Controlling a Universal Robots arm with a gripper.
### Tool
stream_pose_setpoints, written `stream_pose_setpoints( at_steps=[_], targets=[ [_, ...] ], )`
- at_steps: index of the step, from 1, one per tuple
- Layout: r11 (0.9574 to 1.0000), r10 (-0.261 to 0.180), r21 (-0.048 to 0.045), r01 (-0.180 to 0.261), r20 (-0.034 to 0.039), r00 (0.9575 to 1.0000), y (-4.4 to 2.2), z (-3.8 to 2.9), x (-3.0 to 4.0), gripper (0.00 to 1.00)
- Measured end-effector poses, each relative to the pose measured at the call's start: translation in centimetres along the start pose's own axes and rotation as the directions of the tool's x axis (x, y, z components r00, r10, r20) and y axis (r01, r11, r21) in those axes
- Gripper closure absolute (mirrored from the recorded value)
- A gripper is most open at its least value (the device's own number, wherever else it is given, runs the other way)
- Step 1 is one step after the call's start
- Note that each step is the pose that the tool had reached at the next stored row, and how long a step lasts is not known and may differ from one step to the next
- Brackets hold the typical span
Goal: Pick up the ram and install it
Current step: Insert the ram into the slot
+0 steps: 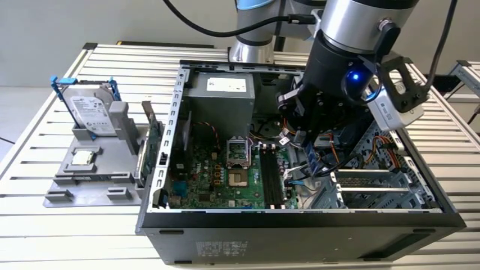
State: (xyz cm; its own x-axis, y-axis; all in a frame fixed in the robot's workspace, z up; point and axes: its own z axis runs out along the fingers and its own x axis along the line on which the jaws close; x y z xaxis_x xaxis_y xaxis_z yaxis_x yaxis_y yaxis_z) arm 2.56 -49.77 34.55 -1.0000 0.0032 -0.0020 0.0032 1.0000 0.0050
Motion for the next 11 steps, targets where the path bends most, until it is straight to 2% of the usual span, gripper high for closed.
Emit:
stream_pose_setpoints(
  at_steps=[11],
  targets=[
    [1.0, 0.0, 0.0, 0.0, 0.0, 1.0, 0.0, 0.44, 0.0, 1.0]
  ],
)
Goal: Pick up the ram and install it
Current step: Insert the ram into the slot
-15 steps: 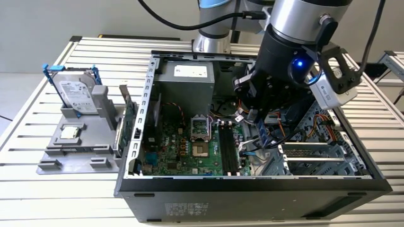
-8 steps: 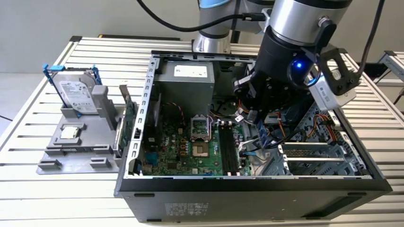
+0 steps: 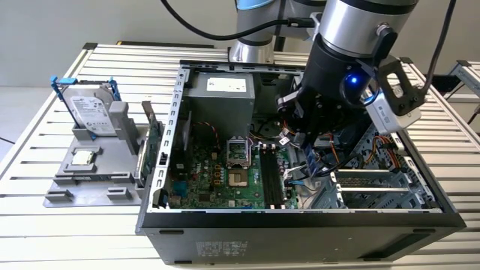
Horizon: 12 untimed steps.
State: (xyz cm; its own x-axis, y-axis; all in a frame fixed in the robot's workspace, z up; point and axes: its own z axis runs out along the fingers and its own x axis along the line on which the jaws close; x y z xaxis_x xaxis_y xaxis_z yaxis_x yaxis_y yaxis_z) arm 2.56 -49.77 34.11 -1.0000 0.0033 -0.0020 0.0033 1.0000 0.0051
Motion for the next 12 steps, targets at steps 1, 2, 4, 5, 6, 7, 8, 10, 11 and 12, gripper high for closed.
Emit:
stream_pose_setpoints(
  at_steps=[1, 2, 4, 5, 6, 7, 8, 10, 11, 12],
  targets=[
    [1.0, 0.0, 0.0001, 0.0, 0.0, 1.0, 0.0, 0.03, 0.0, 1.0],
    [1.0, 0.0, 0.0, 0.0, 0.0, 1.0, 0.0, 0.07, 0.0, 1.0],
    [1.0, 0.0, 0.0002, 0.0, 0.0, 1.0, 0.0, 0.13, 0.0, 1.0],
    [1.0, 0.0, 0.0001, 0.0, 0.0, 1.0, 0.0, 0.17, 0.0, 1.0],
    [1.0, 0.0, 0.0001, 0.0, 0.0, 1.0, 0.0, 0.2, 0.0, 1.0],
    [1.0, 0.0, 0.0002, 0.0, 0.0, 1.0, 0.0, 0.23, 0.0, 1.0],
    [1.0, 0.0, 0.0004, 0.0, 0.0, 1.0, 0.0, 0.26, 0.0, 1.0],
    [1.0, 0.0, 0.0005, 0.0, 0.0, 1.0, 0.0, 0.33, 0.0, 1.0],
    [1.0, 0.0, 0.0005, 0.0, 0.0, 1.0, 0.0, 0.36, 0.0, 1.0],
    [1.0, 0.0, 0.0005, 0.0, 0.0, 1.0, 0.0, 0.4, 0.0, 1.0]
  ],
)
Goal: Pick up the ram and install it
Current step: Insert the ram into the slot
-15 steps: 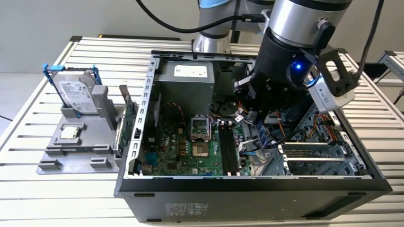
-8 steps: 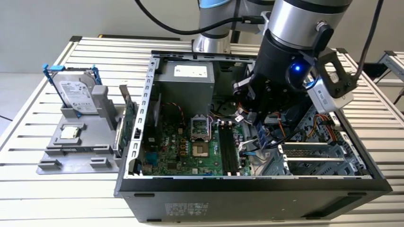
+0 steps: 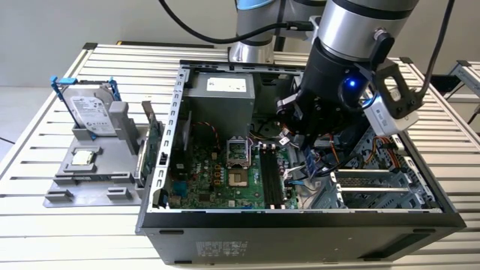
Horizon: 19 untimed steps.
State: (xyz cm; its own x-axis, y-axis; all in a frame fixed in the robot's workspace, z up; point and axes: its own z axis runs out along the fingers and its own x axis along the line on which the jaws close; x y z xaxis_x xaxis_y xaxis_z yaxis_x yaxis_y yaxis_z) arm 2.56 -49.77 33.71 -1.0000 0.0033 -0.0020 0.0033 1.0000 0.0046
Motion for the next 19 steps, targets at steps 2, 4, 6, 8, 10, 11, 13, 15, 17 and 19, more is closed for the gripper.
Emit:
stream_pose_setpoints(
  at_steps=[2, 4, 6, 8, 10, 11, 13, 15, 17, 19],
  targets=[
    [1.0, 0.0, 0.0001, 0.0, 0.0, 1.0, 0.0, 0.08, 0.0, 1.0],
    [1.0, 0.0, 0.0001, 0.0, 0.0, 1.0, 0.0, 0.15, 0.0, 1.0],
    [1.0, 0.0, 0.0006, 0.0, 0.0, 1.0, 0.0, 0.22, 0.0, 1.0],
    [1.0, 0.0, 0.0009, 0.0, 0.0, 1.0, 0.0, 0.3, 0.0, 1.0],
    [1.0, 0.0, 0.0012, 0.0, 0.0, 1.0, 0.0, 0.37, 0.01, 1.0],
    [1.0, 0.0, 0.0015, 0.0, -0.0001, 1.0, 0.0, 0.4, 0.01, 1.0],
    [1.0, 0.0, 0.0019, 0.0, -0.0001, 1.0, 0.0, 0.47, 0.01, 1.0],
    [1.0, 0.0, 0.0024, 0.0, 0.0, 1.0, 0.0, 0.53, 0.0, 1.0],
    [1.0, 0.0, 0.0025, 0.0, -0.0001, 1.0, -0.01, 0.52, 0.0, 1.0],
    [1.0, 0.0, 0.0024, 0.0, 0.0, 1.0, 0.0, 0.56, 0.0, 1.0]
  ],
)
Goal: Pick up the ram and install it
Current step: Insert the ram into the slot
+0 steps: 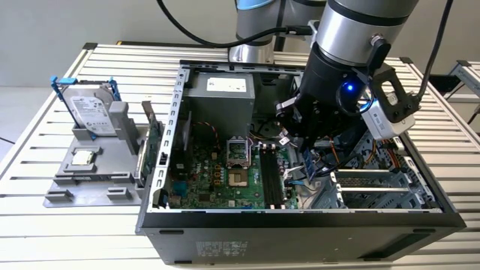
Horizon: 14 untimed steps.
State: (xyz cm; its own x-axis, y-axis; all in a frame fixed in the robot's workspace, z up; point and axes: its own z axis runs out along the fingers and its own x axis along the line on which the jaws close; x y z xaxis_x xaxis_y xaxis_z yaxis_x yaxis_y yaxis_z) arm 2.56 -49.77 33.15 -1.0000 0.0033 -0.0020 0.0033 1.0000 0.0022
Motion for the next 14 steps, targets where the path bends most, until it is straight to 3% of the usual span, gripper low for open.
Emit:
stream_pose_setpoints(
  at_steps=[14],
  targets=[
    [1.0, 0.0, -0.0001, 0.0, 0.0, 1.0, 0.0, 0.54, 0.0, 1.0]
  ],
)
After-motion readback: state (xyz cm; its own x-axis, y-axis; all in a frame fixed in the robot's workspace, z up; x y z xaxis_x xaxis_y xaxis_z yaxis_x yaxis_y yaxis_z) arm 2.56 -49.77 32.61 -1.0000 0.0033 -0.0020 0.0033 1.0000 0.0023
